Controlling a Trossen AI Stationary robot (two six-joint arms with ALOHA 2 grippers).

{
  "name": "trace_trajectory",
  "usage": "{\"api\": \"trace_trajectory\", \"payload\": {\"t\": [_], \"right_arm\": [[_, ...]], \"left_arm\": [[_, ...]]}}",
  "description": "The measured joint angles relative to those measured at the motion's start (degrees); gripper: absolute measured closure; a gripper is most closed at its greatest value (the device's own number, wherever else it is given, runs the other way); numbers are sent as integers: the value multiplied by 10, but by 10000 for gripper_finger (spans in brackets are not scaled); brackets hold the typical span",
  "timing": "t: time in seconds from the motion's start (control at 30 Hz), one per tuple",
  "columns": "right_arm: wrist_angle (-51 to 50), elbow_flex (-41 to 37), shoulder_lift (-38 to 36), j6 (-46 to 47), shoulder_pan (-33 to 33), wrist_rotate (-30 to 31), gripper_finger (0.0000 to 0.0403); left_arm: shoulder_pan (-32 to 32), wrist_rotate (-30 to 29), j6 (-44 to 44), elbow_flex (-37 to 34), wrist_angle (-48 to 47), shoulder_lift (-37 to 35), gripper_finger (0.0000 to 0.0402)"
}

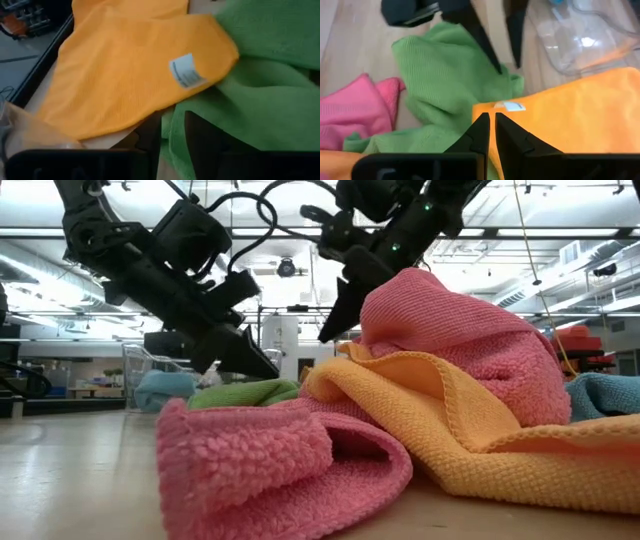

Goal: Fold microfiber towels
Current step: Fold the top orange microfiber towel

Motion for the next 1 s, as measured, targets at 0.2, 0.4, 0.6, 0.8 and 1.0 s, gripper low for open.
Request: {"api": "trace_trajectory", "payload": {"t": [0.2,0.4,0.6,0.8,1.0], "right_arm": [[53,-11,26,-16,10,-13,364],[108,-11,59,-21,16,-14,321],[129,-11,83,-26,15,20,265],[118,-12,85,-25,15,36,266],[103,-12,85,-20,15,36,309]], "left_arm": [[-10,11,1,0,-1,0,276],[-20,11,4,1,-4,0,262],[-20,11,0,1,-14,0,263],[-20,11,-1,1,-18,0,274],[-20,11,-1,1,-21,0,278]]}}
